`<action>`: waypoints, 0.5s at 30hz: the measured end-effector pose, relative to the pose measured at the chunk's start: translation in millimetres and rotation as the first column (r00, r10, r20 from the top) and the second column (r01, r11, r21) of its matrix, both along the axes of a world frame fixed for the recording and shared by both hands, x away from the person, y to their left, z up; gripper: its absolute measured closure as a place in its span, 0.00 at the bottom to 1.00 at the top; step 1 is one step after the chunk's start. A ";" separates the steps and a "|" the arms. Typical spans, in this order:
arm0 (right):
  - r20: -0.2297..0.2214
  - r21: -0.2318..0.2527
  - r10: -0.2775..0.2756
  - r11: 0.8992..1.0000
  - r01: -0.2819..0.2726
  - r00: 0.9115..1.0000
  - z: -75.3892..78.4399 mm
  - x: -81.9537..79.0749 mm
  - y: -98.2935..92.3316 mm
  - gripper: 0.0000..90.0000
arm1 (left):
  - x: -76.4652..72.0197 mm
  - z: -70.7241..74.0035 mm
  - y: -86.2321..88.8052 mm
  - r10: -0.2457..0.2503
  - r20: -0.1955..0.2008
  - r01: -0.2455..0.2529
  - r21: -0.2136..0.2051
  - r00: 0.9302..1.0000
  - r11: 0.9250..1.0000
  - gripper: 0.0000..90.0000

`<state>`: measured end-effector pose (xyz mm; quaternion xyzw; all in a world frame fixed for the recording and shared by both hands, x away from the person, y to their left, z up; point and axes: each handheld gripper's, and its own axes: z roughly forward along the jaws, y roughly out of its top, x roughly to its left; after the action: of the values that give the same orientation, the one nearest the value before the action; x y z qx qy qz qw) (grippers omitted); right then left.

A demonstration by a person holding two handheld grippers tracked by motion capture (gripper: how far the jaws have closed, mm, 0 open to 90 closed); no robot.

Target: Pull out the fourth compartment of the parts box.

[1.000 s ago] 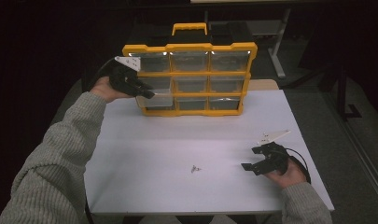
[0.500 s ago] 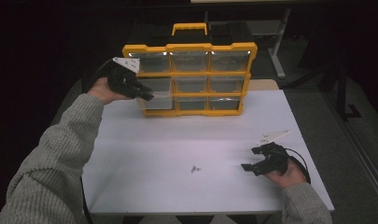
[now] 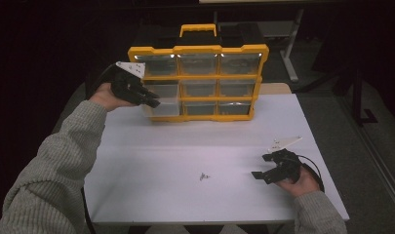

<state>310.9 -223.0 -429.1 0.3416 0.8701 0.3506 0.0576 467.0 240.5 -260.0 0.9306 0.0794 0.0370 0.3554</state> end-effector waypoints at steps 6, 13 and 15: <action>-0.006 -0.005 0.008 1.000 -0.008 1.000 -0.7 0.3 1.7 0.19 | -2.8 -1.0 0.0 -0.001 -0.003 0.001 -0.004 1.000 1.000 0.81; -0.003 -0.007 0.009 1.000 -0.009 1.000 -0.7 0.3 2.1 0.19 | -5.9 -0.2 0.7 -0.005 0.000 0.005 -0.009 1.000 1.000 0.81; -0.007 -0.005 0.008 1.000 -0.008 1.000 -1.1 0.1 2.7 0.19 | -6.6 -0.2 1.2 -0.007 0.001 0.007 -0.004 1.000 1.000 0.81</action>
<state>311.0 -220.3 -430.1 0.3391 0.8725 0.3477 0.0541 460.4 241.6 -260.2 0.9301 0.0760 0.0358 0.3576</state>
